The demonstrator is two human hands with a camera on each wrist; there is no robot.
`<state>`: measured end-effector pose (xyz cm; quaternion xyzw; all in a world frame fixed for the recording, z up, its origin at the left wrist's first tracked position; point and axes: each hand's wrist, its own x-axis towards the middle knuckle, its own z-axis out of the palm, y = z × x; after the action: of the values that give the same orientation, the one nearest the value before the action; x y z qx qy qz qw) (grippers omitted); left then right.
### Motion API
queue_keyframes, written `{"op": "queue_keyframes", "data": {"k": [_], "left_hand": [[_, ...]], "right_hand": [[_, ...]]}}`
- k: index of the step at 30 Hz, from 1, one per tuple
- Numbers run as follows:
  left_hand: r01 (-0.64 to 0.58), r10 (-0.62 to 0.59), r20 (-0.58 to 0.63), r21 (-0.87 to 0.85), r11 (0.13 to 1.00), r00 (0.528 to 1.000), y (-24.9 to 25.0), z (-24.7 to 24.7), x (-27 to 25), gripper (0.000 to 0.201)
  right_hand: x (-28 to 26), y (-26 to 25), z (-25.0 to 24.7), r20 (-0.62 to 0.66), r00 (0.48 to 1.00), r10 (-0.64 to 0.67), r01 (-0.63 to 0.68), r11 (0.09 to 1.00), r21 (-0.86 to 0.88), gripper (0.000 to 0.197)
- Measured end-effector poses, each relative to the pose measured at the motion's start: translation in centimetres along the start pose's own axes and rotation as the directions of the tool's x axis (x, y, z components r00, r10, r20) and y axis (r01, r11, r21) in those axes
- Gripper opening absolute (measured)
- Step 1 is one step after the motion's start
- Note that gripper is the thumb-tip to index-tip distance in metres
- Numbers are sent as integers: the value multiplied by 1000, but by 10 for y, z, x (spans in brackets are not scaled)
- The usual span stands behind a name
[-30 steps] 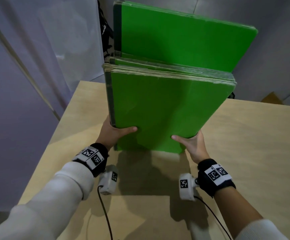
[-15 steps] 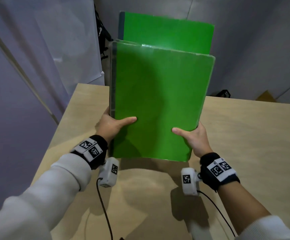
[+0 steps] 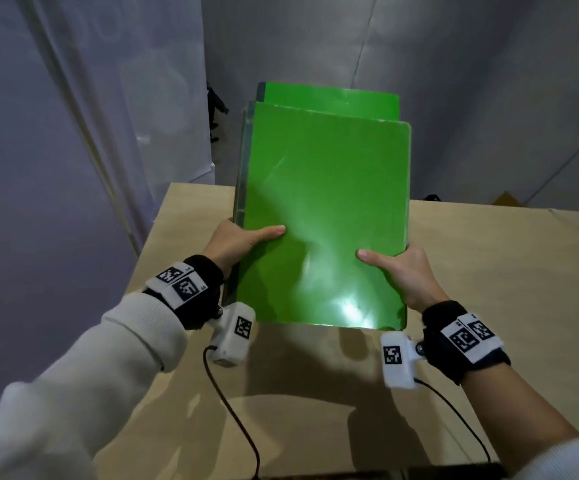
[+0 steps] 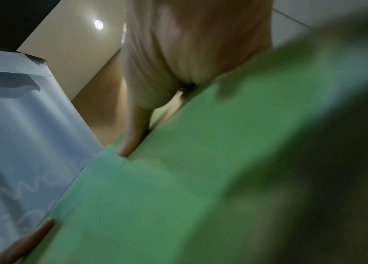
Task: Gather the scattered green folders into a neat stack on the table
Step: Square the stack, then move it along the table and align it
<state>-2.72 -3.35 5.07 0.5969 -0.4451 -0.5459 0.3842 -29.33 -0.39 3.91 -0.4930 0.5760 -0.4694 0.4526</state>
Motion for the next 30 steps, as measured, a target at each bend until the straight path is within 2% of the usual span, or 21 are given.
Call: {"op": "queue_keyframes", "data": {"k": [1,2,3,5,6,9,10,11,12,15,17,19,20,21,22,23,25,28,30], "left_hand": [[0,0,16,11,1000,1000,-2,2,-1,92],[9,-10,40,24,1000,999,-4,4,-1,94],[32,-34,74,36,999,997,-8,6,1,86],[80,-87,82,78,994,993,-9,12,-3,52],[83,-91,72,106,991,993,-11,16,-5,49],[92,-119,156,170,981,981,-13,26,-8,46],[85,-120,186,186,979,975,-15,30,-7,59],[92,-138,215,210,973,967,-17,33,-6,76],[95,-148,248,215,972,957,-16,37,-7,80],[88,-167,338,237,967,926,-18,52,-4,50],[63,-162,376,262,963,912,-14,67,-4,54],[40,-150,413,263,964,898,-12,87,-3,81],[41,-154,428,262,964,890,-11,99,-1,100],[38,-158,432,274,961,888,-9,111,0,109],[25,-149,431,280,960,890,-7,128,-1,103],[14,-142,420,294,956,896,-6,139,-1,88],[28,-146,378,300,954,914,-7,174,5,63],[44,-152,343,302,952,927,-11,227,12,45],[67,-164,311,300,952,936,-12,259,19,33]], "right_hand": [[-4,1,-2,-9,1000,18,-18,1000,-5,32],[-8,1,-4,-17,999,37,-37,999,-2,34],[-12,2,-6,-24,998,59,-59,998,1,37],[-18,2,-11,-38,994,106,-106,994,-7,40],[-22,2,-14,-49,991,127,-128,992,-8,35],[-28,8,-25,-77,982,173,-175,984,-20,24],[-29,11,-30,-89,978,186,-189,982,-23,26],[-30,14,-34,-98,974,206,-210,977,-28,34],[-31,17,-39,-105,968,227,-232,972,-29,51],[-28,25,-57,-116,956,271,-276,961,-30,109],[-22,32,-75,-120,950,288,-294,955,-38,123],[-19,32,-95,-108,943,313,-319,947,-44,108],[-17,33,-105,-102,939,329,-334,942,-39,94],[-15,33,-117,-85,934,348,-352,936,-31,78],[-13,35,-130,-68,930,362,-364,931,-26,66],[-12,37,-138,-54,929,366,-368,930,-25,64],[-6,43,-168,-71,924,376,-380,924,-50,80],[7,52,-214,-87,909,408,-415,904,-106,103],[16,58,-243,-85,912,402,-410,902,-131,130]]}}
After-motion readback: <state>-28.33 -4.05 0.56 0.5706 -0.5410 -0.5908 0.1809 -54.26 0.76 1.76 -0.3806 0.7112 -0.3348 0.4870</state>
